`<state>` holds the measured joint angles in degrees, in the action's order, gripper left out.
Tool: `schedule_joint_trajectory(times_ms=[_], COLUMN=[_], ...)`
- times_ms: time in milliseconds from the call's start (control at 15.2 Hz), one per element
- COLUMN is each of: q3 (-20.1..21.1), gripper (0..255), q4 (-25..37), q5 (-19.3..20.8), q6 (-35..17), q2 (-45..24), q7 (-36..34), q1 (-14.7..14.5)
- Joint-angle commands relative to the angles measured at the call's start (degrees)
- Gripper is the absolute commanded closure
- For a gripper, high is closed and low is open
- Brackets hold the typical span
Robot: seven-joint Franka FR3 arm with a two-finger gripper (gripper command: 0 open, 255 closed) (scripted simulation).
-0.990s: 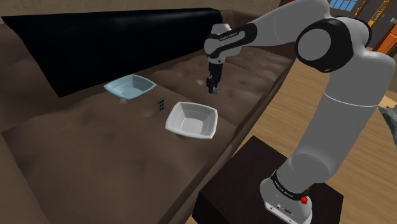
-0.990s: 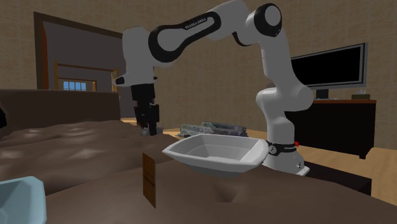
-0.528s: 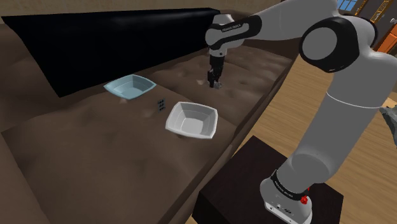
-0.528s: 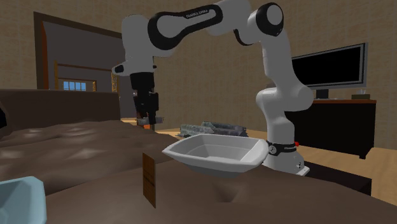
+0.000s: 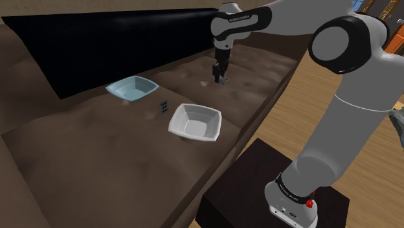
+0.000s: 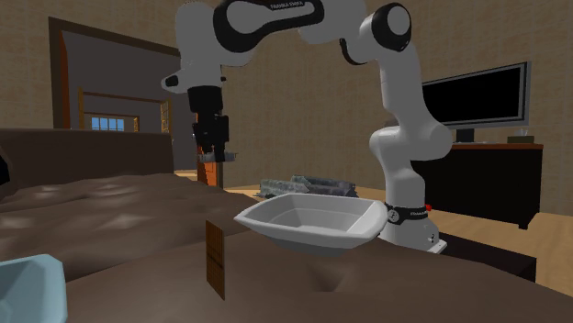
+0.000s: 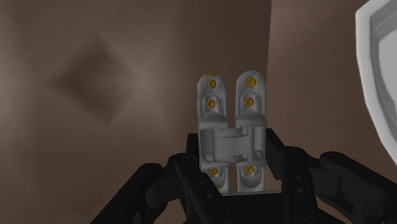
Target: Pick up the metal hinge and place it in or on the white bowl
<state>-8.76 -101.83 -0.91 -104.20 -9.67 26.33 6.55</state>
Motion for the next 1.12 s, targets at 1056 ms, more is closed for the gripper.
schedule_joint_trajectory(times_ms=[1056], q3=[10.6], gripper=[255], q4=[-19.02], q5=[-1.52], q6=[-3.02], q2=[16.37], q7=[-21.04], q1=[-11.08])
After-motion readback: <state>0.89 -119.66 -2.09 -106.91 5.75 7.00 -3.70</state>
